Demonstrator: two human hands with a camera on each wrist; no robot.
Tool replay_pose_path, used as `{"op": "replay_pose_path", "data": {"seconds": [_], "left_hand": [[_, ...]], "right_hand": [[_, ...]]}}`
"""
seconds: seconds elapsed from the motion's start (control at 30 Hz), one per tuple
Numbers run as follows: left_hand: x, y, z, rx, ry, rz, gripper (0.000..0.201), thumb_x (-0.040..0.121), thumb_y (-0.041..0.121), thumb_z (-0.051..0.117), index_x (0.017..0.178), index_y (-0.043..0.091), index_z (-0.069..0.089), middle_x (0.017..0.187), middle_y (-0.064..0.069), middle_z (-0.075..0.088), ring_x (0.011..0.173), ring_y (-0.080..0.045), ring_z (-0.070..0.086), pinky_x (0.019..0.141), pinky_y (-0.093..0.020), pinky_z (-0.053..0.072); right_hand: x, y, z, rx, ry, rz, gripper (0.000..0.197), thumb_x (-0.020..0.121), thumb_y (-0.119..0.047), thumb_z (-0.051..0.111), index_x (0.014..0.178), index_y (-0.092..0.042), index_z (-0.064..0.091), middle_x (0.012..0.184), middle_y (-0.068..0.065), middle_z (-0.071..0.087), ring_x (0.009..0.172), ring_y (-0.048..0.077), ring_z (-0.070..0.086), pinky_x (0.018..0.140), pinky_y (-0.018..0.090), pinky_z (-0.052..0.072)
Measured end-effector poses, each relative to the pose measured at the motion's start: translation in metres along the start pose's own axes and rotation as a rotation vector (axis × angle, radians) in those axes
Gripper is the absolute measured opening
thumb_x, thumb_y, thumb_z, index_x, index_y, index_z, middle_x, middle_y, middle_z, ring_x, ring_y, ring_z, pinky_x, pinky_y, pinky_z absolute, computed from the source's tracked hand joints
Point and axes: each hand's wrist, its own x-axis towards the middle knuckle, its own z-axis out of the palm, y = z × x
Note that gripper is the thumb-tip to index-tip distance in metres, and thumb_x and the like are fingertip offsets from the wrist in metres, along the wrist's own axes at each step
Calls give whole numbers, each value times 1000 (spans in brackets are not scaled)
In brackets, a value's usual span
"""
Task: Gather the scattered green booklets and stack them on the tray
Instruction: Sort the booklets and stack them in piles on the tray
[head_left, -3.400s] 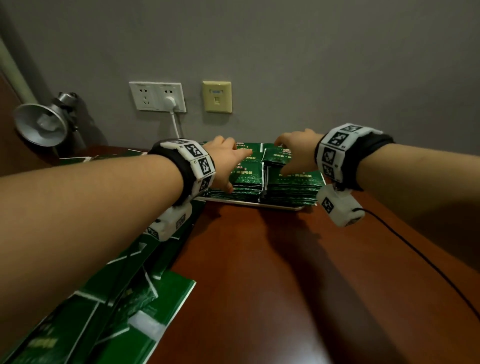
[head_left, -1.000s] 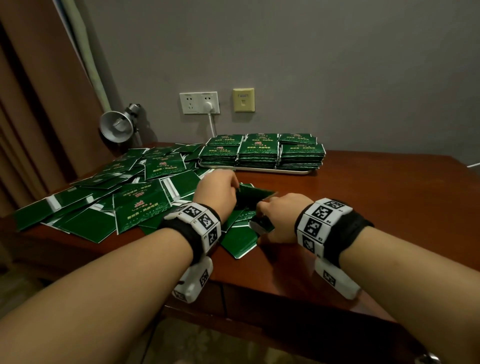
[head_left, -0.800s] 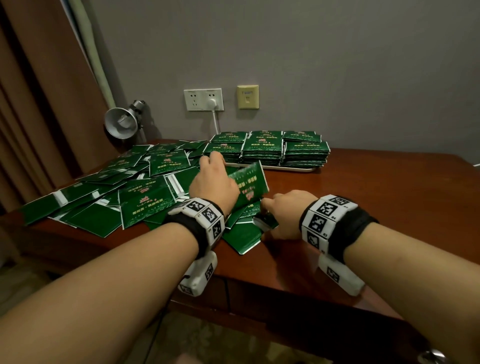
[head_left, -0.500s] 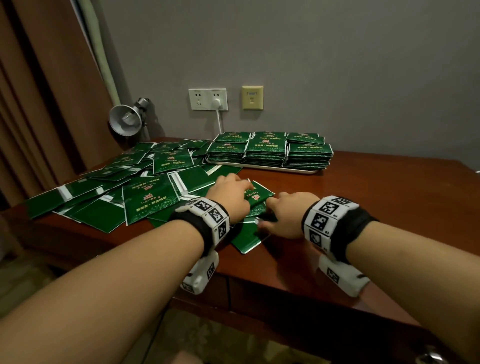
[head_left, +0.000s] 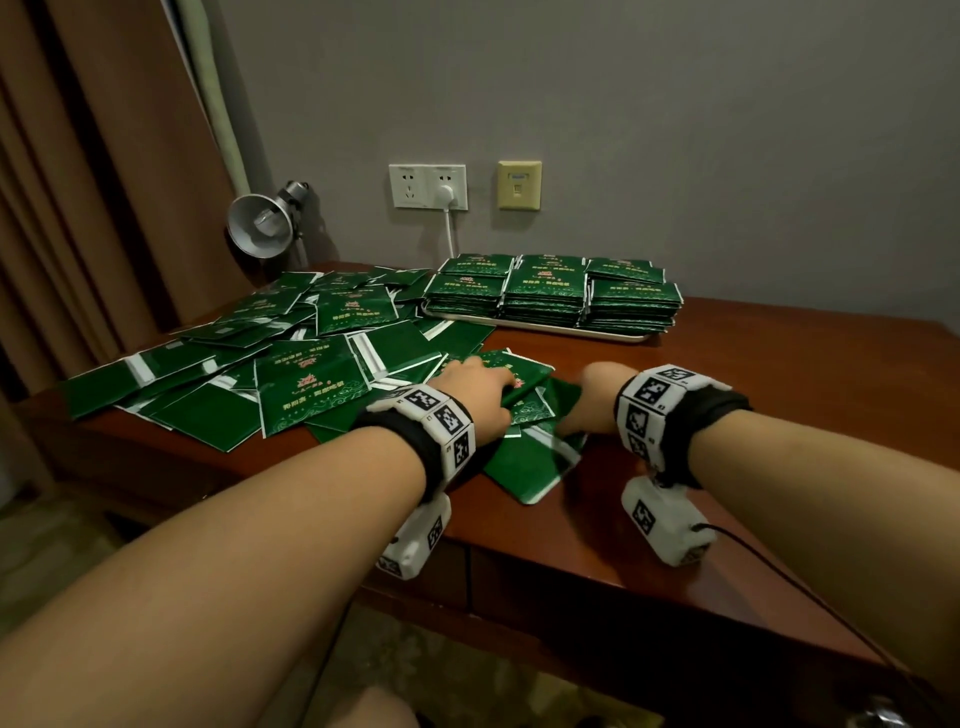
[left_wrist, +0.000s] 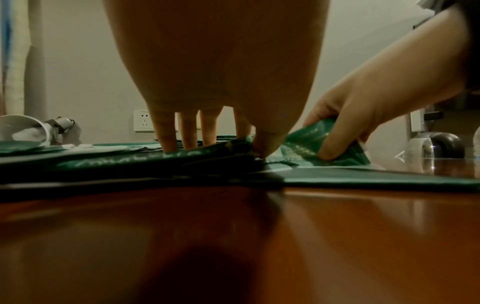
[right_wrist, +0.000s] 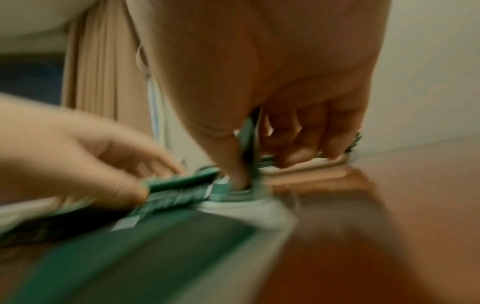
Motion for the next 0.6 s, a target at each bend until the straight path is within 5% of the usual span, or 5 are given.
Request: {"op": "replay_pose_path", "data": {"seconds": [0.13, 0.23, 0.37, 0.43, 0.6], "left_hand": [[-1, 0, -1, 18, -6, -38, 51, 89, 32, 55, 139, 31, 44, 130, -9, 45, 120, -28, 46, 94, -44, 48], [-2, 2, -1, -8, 21, -73, 38, 85, 28, 58, 122, 24, 50, 121, -8, 46, 114, -28, 46, 92, -45, 49], [-4, 2, -1, -25, 17, -133, 29, 81, 28, 59, 107, 20, 49, 117, -10, 45, 116, -31, 40, 94, -49, 45], [-4, 1, -1, -30, 6, -138, 35, 83, 32, 60, 113, 19, 47, 117, -10, 50, 116, -32, 41, 94, -46, 45], [-4, -1, 0, -59, 28, -143, 51, 82, 40, 64, 120, 15, 40, 117, -10, 53, 112, -31, 46, 90, -45, 47]], "right_hand": [[-9, 25, -19, 37, 235, 43, 14, 82, -18, 60, 95, -16, 62, 82, 4, 62, 66, 21, 58, 58, 27, 45], [-16, 32, -20, -44, 203, -60, 16, 81, -15, 62, 94, -21, 56, 89, 2, 57, 76, 23, 56, 61, 28, 43], [-22, 29, -7, -97, -92, -120, 42, 75, -51, 74, 99, -18, 64, 99, 3, 65, 87, 19, 60, 73, 32, 51], [-23, 27, -4, -16, -76, -117, 53, 74, -63, 69, 99, -17, 63, 99, 3, 65, 90, 19, 60, 77, 34, 51], [-17, 21, 7, -71, -11, -128, 74, 64, -64, 77, 115, -21, 46, 111, -1, 55, 97, 19, 56, 80, 33, 50]]}}
